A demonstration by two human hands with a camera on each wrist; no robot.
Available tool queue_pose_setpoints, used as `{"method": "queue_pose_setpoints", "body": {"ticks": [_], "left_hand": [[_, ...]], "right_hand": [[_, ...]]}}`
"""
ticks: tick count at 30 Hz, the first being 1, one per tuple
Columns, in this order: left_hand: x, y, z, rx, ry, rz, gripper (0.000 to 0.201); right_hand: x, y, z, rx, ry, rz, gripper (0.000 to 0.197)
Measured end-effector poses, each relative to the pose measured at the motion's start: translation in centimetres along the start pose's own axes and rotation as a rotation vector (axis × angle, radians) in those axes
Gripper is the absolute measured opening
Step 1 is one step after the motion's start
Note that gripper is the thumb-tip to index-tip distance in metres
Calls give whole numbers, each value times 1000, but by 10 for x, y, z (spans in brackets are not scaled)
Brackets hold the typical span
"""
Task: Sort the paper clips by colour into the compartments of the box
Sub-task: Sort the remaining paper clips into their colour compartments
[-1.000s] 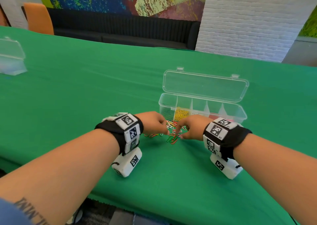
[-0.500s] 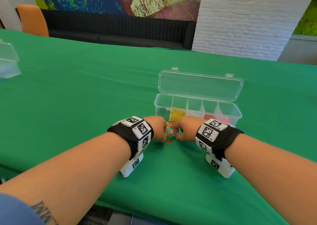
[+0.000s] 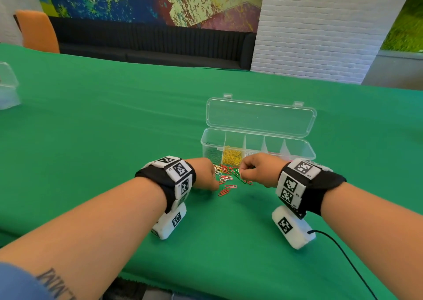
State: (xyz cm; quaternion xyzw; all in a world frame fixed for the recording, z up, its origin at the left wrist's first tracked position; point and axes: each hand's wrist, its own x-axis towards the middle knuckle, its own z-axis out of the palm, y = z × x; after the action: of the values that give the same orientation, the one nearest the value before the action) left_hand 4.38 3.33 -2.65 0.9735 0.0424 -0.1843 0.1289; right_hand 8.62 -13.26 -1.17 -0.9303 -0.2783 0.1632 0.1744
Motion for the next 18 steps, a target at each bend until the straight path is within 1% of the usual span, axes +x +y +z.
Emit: {"method": "queue_pose_setpoints", "body": {"ticks": [2,5,7,8,10,11,13,15,18], "left_hand": [[-2,-4,-6,-144,22,-61,15],[-5,-9,-14,-598,-21,-155,15],[-6,-12,-22,-792,-32,-169,17],[-6,-13,-25,-855,-27,-167,18],[-5,-14,-33,-929,-6,-165,21],[-4,-15,-36,-952,14,-166,23],[1,-15,-42,-986,59,-169,24],[6,-13,-48,-1021,97,-181,21],[15,-10,-60,-1055,83,-196,18]], "right_hand": [[0,-1,-2,94,-25,62,19],[8,-5,-8,275,-71,135,15],[14,-11,-15,370,-76,167,13],[17,-14,-20,414,-74,182,17],[23,-19,-27,467,-50,216,28],[26,-21,-30,473,-35,232,31],[32,-24,-34,484,-1,264,32],[39,-29,-38,478,43,296,33],[51,-40,-43,366,69,310,33]]}}
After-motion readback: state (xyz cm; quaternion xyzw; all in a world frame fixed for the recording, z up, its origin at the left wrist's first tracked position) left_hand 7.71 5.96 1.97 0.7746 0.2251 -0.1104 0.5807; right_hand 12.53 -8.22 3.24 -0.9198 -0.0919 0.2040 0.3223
